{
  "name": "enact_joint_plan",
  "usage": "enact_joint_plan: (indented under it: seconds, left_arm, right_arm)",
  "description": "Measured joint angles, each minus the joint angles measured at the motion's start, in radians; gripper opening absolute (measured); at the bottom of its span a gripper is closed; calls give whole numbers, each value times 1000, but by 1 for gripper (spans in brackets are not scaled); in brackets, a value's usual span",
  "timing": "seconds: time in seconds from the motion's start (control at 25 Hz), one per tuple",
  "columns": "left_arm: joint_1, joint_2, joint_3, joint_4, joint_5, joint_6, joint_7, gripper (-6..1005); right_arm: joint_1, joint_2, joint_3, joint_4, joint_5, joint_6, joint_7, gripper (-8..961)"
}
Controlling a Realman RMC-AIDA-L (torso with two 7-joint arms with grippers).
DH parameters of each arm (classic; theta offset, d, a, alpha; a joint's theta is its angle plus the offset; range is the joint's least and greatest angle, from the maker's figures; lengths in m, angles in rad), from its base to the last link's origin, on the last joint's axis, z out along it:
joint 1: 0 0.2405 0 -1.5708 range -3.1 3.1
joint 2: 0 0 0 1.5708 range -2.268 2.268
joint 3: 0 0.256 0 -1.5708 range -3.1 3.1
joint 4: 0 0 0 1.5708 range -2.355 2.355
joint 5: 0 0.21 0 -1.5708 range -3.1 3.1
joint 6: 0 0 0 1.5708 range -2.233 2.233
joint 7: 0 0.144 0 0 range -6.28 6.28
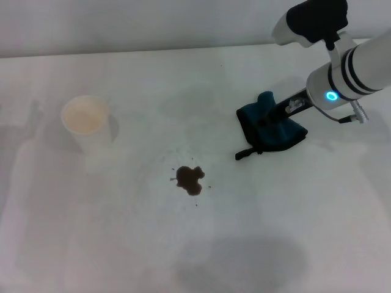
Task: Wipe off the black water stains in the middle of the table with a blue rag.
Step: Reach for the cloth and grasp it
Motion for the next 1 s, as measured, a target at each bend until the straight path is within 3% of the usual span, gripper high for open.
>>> enact_joint_plan:
  seconds: [0.2,0.56,1.0]
  left_arm:
    - [0,0,0,-1,-1,-1,0,874]
    - [2,0,0,-2,-1,0,0,874]
    - [5,0,0,-2,-1,0,0,874]
  right_arm:
    - [8,2,-15,21,-31,-23,6,544]
    - [6,2,-30,22,-37,-26,0,490]
    - [-4,-1,-40,6,-38,-38,-9,253]
